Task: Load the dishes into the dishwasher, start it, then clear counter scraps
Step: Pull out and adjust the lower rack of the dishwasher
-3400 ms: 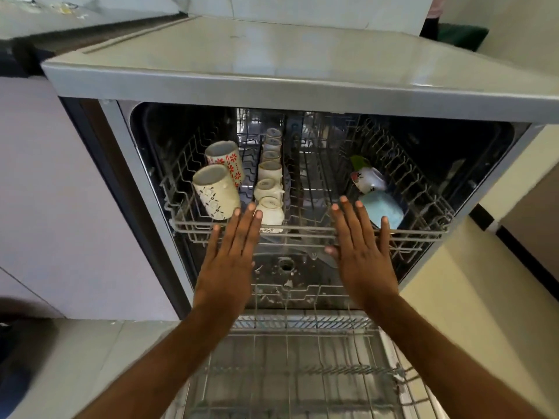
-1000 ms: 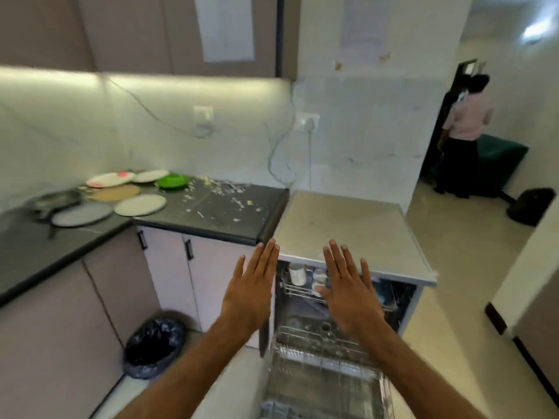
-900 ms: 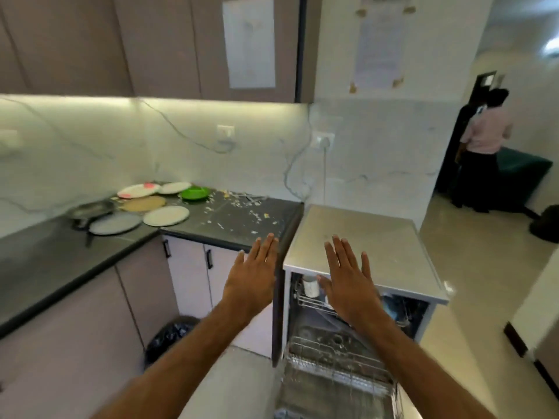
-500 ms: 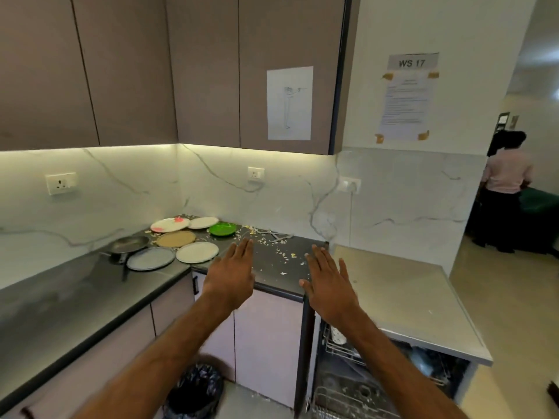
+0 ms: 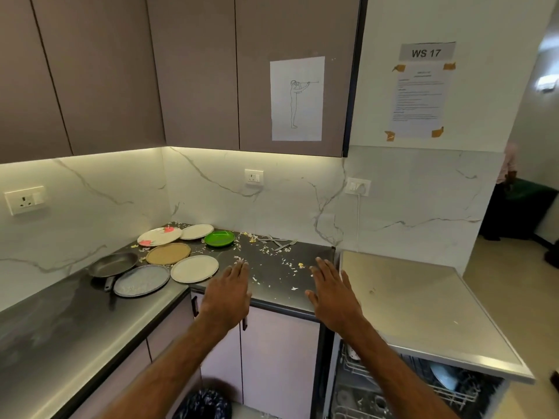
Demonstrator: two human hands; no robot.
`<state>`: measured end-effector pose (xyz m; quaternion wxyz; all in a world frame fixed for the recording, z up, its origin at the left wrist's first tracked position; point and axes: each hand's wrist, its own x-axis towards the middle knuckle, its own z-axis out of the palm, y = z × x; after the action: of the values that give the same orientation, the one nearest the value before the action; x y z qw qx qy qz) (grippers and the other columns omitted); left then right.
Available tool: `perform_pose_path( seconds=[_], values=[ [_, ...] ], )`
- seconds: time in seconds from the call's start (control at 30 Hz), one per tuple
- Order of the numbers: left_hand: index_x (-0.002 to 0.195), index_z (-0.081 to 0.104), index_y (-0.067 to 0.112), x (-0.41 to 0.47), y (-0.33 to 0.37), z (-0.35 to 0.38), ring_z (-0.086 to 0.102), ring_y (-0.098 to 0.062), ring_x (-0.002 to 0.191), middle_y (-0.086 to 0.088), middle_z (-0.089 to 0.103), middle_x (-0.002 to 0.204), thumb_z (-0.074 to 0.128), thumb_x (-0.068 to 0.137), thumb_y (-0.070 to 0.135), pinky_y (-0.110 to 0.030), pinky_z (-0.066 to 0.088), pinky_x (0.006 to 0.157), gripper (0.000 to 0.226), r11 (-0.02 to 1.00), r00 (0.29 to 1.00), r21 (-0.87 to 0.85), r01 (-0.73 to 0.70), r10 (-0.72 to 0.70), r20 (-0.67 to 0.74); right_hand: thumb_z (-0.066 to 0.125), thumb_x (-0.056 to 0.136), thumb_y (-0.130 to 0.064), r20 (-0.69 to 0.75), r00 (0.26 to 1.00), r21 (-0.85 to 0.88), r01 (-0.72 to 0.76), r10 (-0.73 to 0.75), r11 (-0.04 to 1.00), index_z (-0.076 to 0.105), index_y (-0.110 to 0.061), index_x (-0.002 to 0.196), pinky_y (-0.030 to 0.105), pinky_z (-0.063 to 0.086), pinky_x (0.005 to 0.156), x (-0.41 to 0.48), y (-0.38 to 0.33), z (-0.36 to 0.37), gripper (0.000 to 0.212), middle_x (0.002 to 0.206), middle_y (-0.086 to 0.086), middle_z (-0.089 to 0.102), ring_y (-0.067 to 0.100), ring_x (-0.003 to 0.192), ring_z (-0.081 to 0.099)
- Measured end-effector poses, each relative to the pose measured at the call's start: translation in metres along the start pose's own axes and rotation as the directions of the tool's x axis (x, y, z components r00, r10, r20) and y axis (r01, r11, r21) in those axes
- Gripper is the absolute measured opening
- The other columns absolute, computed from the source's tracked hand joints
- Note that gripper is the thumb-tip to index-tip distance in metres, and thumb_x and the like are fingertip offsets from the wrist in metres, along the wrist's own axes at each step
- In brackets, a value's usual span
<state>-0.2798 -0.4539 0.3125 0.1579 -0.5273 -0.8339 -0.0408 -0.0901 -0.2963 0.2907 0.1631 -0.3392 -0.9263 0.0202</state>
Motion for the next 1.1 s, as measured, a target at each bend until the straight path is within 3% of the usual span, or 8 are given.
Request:
perform_pose_path(
  seconds=[0.6, 1.1],
  values=[
    [0.155, 0.022, 0.013, 0.254, -0.071, 0.155, 0.032, -0.018, 0.146, -0.004, 0.026, 0.162, 0.054, 0.097, 0.040, -0.032, 0.044, 0.106, 0.072, 0.991, 0.996, -0.121, 0.059, -0.050, 0.075, 0.051, 0.101, -0.035, 0.069, 0.993, 0.098, -0.103, 0.097, 0.990, 0.027, -0.016, 0.154, 0.046, 0.011, 0.124, 0.274, 0.083, 0.149, 0.062, 0.165, 0.006, 0.015, 0.021, 0.153, 0.006],
    [0.157, 0.016, 0.010, 0.465, -0.087, 0.294, 0.028, -0.021, 0.147, -0.005, 0.022, 0.163, 0.052, 0.098, 0.038, -0.035, 0.040, 0.112, 0.074, 0.974, 0.982, -0.225, -0.018, 0.060, 0.182, 0.045, 0.103, -0.037, 0.211, 0.959, -0.060, -0.181, 0.190, 0.982, 0.018, -0.015, 0.157, 0.045, 0.007, 0.124, 0.447, 0.150, 0.247, 0.064, 0.166, 0.005, 0.008, 0.022, 0.153, 0.001]
  ],
)
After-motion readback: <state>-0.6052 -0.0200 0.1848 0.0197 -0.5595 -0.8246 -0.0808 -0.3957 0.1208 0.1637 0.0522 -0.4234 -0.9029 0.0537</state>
